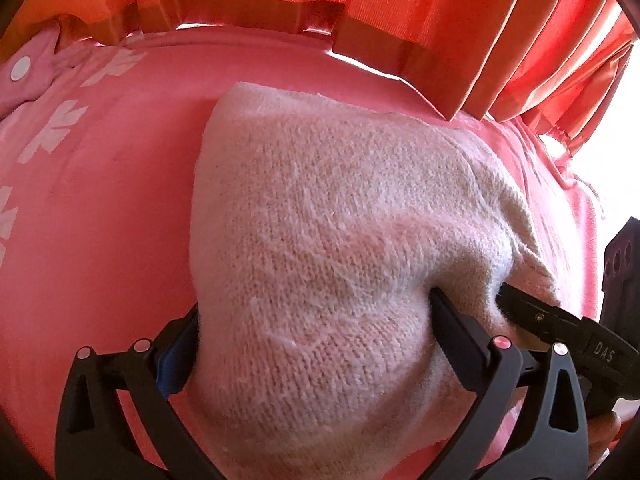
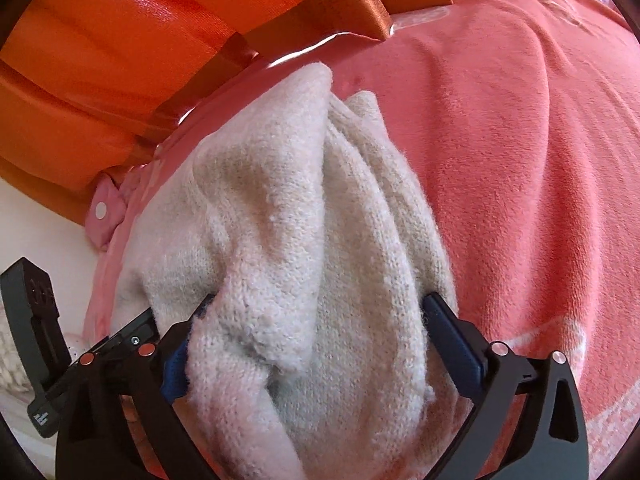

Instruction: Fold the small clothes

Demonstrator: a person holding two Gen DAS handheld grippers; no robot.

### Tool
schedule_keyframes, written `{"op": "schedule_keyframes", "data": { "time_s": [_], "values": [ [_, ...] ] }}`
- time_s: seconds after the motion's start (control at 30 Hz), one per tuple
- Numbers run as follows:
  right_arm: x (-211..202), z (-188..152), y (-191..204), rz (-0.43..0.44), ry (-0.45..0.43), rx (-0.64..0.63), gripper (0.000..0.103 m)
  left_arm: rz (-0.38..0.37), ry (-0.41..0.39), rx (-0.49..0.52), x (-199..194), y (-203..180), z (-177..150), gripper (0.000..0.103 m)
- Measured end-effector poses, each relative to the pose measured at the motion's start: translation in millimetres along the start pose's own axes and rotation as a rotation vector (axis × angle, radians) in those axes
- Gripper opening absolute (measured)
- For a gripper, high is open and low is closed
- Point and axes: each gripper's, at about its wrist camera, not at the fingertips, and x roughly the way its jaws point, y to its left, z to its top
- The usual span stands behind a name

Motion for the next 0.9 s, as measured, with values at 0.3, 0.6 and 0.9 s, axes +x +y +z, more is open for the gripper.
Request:
{"op": "schedule_keyframes", "data": {
  "time_s": [0.3,0.6,0.9],
  "values": [
    [2.3,1.4,3.6,-0.003,0.0,-0.007,0.096,-0.02,-0.029,-0.007,1.7,3.0,-3.1,0.098],
    [-11.2,-2.3,14.0,0.023,-0.014,-0.009,0.056,-0.052,0.002,0.018,-15.7,-4.2,2.9,0.081],
    [-111.8,1.9,61.3,0.095,-0.22,-0.04,0.024,-0.173,-0.157,0.152,-117.5,-27.9,39.8,0.044]
  ]
}}
